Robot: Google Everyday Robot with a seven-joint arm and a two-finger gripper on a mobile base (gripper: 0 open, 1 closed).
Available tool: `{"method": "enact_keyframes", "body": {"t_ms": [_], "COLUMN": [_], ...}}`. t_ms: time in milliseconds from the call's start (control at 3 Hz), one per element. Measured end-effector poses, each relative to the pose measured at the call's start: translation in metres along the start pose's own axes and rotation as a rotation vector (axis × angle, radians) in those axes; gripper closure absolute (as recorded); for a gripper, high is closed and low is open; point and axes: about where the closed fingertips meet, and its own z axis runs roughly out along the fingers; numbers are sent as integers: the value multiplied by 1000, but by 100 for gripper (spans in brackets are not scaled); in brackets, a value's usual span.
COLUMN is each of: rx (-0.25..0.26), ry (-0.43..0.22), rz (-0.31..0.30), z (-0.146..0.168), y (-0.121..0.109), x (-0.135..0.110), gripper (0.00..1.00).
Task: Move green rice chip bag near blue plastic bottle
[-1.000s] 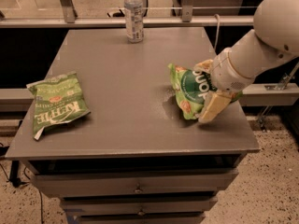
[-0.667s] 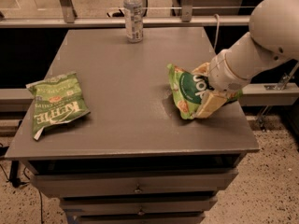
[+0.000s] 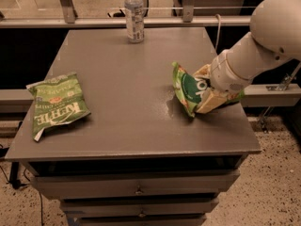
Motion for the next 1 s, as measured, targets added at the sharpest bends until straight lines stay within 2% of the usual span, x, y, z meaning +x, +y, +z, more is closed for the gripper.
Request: {"method": "enact_keyframes", "body": {"t_ms": [333,667,1000], "rx": [60,153,181], "ry": [-8,-18,-22], "rz": [-80,-151,-162], "z": [-20,-72,-84], "y": [-32,-64,-73], "x": [-16,-29,-34], "gripper": [100,100,100]}}
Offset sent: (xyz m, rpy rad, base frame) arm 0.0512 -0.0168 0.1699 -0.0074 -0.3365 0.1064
